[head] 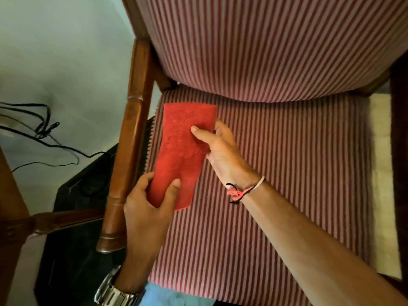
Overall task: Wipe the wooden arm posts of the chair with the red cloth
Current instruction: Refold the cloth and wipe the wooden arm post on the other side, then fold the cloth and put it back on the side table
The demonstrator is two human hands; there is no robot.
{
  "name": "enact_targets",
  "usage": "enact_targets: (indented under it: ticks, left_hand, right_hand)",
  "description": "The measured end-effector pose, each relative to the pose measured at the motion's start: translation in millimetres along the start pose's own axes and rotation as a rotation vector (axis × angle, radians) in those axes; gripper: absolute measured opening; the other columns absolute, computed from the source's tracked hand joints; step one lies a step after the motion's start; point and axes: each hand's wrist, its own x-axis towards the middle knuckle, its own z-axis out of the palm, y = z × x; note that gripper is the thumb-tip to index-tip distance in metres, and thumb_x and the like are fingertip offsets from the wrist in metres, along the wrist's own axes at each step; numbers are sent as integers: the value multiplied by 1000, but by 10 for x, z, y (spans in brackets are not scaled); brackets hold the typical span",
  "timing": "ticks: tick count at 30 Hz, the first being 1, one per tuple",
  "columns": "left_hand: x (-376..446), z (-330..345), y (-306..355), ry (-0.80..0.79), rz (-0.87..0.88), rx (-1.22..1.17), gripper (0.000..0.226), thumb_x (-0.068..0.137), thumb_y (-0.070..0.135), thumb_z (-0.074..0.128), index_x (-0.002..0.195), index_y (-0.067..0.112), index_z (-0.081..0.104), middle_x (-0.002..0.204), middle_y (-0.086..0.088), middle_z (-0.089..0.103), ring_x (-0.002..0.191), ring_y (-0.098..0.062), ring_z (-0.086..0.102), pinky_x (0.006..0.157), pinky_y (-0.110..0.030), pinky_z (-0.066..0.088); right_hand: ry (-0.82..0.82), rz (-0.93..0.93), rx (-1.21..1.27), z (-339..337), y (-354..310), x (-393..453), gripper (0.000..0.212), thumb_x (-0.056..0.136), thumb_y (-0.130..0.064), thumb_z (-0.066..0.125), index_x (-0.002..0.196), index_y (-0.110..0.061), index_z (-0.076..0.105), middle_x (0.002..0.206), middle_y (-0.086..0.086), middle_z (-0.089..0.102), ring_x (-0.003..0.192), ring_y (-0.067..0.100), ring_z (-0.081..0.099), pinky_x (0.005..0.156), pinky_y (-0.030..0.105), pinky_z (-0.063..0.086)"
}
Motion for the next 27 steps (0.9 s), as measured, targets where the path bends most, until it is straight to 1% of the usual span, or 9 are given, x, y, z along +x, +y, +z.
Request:
enact_targets:
  ticks: [3, 6, 9, 11, 14, 18, 23, 25, 27]
  left_hand:
    - [-312, 415, 402, -145, -13, -171, 30, 79, 55, 64, 108, 46, 62, 95, 21, 71, 88, 7, 69, 73, -19, 56]
    - [-603, 870, 794, -285, -20, -390, 17, 80, 43, 66, 91, 54, 73, 94, 25, 76, 88, 3, 73, 69, -10, 56]
    - [-910, 1350, 1120, -398, -99, -567, 19, 76, 35, 72, 93, 36, 80, 102, 5, 81, 96, -10, 77, 75, -15, 58]
    - [-1088, 1626, 1293, -444, -156, -642, 28, 71, 33, 75, 98, 24, 79, 105, -3, 80, 99, -16, 76, 77, -18, 59]
    - [-1386, 2118, 1581, -497, -223, -687, 35, 67, 28, 78, 100, 17, 74, 104, -5, 80, 95, -13, 76, 75, -20, 60]
    - [-1802, 2801, 1938, -569, -279, -701, 33, 66, 19, 77, 99, 15, 71, 96, -6, 82, 84, -13, 77, 68, -21, 62]
    - [-2216, 3444, 2157, -574, -364, -655, 41, 64, 23, 81, 103, 15, 72, 93, -4, 83, 84, -17, 79, 64, -22, 62]
    - [-2352, 3716, 2160, -568, -417, -631, 35, 70, 24, 82, 103, 15, 73, 95, -3, 83, 88, -19, 79, 67, -24, 62]
    - [-2447, 4008, 2106, -538, -497, -597, 26, 81, 22, 78, 105, 13, 74, 98, -6, 82, 94, -24, 78, 79, -34, 63]
  right_hand:
    - [33, -14, 59, -541, -379, -252, 25, 96, -2, 60, 86, -21, 71, 84, -8, 79, 81, 5, 74, 76, 25, 57]
    - [61, -48, 82, -1104, -780, -550, 25, 95, -2, 58, 86, -20, 73, 90, -3, 79, 87, 12, 75, 85, 31, 60]
    - [94, -73, 77, -1674, -1169, -880, 21, 96, -4, 56, 98, -18, 71, 98, 1, 77, 93, 17, 74, 92, 35, 58]
    - [136, -87, 71, -1990, -1377, -1078, 21, 96, -4, 55, 104, -15, 70, 99, 2, 77, 93, 16, 74, 88, 34, 59]
    - [206, -110, 67, -2550, -1627, -1395, 24, 95, -3, 55, 104, -19, 71, 94, -4, 79, 88, 11, 75, 78, 26, 60]
    - [292, -130, 22, -3317, -1900, -1808, 26, 96, -6, 54, 110, -20, 71, 102, -3, 79, 94, 13, 76, 78, 25, 62]
    - [375, -72, -11, -4114, -2006, -2058, 27, 97, -4, 56, 119, -16, 66, 106, 1, 76, 94, 14, 74, 77, 27, 61]
    - [392, -27, -9, -4416, -1949, -2058, 27, 97, -2, 55, 118, -14, 65, 103, 2, 75, 90, 14, 74, 76, 27, 61]
    - [428, 35, -7, -4690, -1833, -1990, 30, 96, 3, 55, 123, -8, 63, 103, 6, 73, 89, 17, 72, 75, 28, 61]
